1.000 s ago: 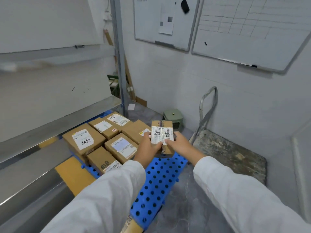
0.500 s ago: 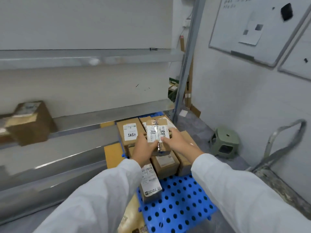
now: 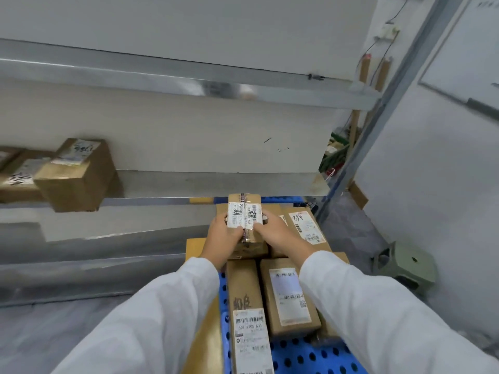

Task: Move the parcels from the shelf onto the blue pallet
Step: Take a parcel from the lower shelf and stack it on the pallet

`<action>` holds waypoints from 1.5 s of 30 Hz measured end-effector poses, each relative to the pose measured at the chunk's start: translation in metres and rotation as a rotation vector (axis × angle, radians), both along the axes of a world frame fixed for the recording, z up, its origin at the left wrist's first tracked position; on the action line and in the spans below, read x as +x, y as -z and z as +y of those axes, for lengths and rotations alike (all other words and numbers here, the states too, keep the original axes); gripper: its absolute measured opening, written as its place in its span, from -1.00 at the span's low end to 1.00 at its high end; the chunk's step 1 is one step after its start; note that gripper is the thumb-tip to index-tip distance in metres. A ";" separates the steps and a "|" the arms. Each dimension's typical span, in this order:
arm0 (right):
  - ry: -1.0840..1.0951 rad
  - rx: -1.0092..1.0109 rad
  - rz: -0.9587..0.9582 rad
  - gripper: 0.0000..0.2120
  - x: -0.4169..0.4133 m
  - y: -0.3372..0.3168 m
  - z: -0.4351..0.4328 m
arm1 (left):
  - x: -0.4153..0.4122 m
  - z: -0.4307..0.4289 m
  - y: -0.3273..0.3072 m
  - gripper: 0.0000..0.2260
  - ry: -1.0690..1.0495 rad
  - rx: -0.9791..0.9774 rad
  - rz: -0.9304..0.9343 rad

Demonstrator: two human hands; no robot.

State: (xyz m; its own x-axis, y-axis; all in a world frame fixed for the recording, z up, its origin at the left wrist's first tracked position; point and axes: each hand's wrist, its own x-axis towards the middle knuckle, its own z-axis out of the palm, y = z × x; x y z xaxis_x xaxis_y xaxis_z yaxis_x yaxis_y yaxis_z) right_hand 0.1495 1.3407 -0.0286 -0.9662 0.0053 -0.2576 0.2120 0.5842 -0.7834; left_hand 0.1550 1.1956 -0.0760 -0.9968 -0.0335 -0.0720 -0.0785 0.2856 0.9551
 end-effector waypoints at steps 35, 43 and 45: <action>-0.604 0.308 0.320 -0.51 0.019 -0.071 -0.048 | 0.109 -0.065 -0.104 -0.54 -0.221 -0.739 0.077; -0.855 0.426 0.425 -0.44 0.078 -0.093 -0.112 | 0.191 -0.123 -0.130 -0.50 -0.300 -1.007 0.101; -0.869 0.417 0.455 -0.44 0.084 -0.103 -0.132 | 0.208 -0.139 -0.135 -0.49 -0.320 -1.025 0.090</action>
State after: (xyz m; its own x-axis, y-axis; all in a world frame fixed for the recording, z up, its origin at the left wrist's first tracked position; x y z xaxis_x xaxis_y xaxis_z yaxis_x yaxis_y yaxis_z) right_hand 0.2333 1.2083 0.0747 -0.6856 -0.7280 -0.0082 -0.6689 0.6344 -0.3875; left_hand 0.3628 1.0566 0.0594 -0.9312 -0.2967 0.2115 -0.2335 0.9315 0.2789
